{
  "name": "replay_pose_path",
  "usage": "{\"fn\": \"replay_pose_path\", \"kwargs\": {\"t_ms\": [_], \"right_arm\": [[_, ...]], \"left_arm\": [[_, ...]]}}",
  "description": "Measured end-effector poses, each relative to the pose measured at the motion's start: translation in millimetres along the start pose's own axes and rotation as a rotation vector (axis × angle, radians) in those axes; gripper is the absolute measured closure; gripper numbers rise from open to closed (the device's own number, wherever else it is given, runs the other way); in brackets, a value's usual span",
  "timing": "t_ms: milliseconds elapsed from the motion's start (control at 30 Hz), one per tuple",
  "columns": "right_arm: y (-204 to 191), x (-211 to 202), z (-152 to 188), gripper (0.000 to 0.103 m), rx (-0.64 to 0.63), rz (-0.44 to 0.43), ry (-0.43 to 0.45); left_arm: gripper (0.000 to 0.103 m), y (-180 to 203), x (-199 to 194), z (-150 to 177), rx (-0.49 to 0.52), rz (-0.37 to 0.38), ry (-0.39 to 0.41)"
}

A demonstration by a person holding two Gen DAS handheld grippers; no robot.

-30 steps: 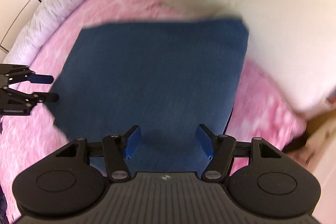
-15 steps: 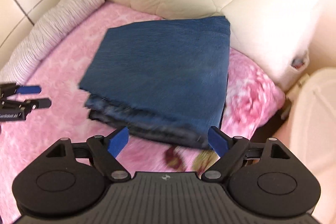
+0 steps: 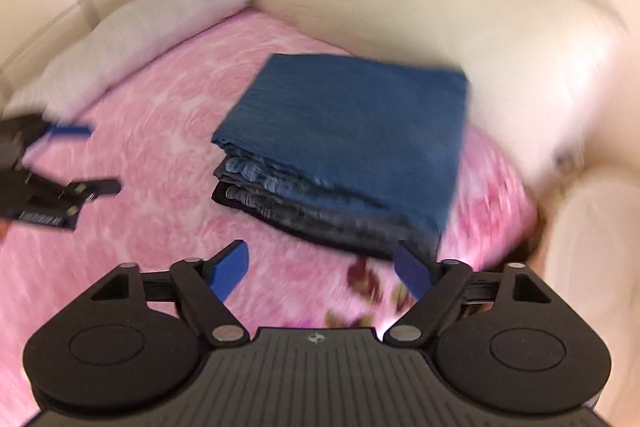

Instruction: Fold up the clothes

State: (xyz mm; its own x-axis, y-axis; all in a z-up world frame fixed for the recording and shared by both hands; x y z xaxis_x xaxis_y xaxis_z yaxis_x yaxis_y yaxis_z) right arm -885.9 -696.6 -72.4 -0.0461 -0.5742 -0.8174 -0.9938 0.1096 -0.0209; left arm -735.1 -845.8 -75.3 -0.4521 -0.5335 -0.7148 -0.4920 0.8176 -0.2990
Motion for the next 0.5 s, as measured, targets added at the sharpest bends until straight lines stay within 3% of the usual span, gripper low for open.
{"fn": "replay_pose_path", "kwargs": {"t_ms": [167,267,500], "right_arm": [[-2.6,66.1,-22.9,0.036,-0.277,0.04,0.016],[-7.9,106.8,-28.2,0.039,-0.449,0.075,0.032],[-22.6,177.2,-26.3,0.041,-0.731,0.135,0.024]], "left_arm": [[0.03,12.2,72.7,7.2,0.283,-0.051,0.061],[0.032,18.1,110.7,16.9,0.423,-0.068,0.095],[0.03,27.4,142.2,29.1,0.632,-0.094,0.229]]}}
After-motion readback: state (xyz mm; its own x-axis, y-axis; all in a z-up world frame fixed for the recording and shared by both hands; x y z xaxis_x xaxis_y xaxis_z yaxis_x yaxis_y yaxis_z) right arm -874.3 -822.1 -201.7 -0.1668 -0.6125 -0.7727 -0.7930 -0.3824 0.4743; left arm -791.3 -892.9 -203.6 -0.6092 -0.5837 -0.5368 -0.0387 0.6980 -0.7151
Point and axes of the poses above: each gripper's, at about its wrist camera, not at the fingertips, and x roughly the way its jaws point, y to its right, z to its underside, the point moved 6 cm from there along x, roughly the way its jaws point, and after that the axes turned 5 degrees about -x, right-handed, at the moved point
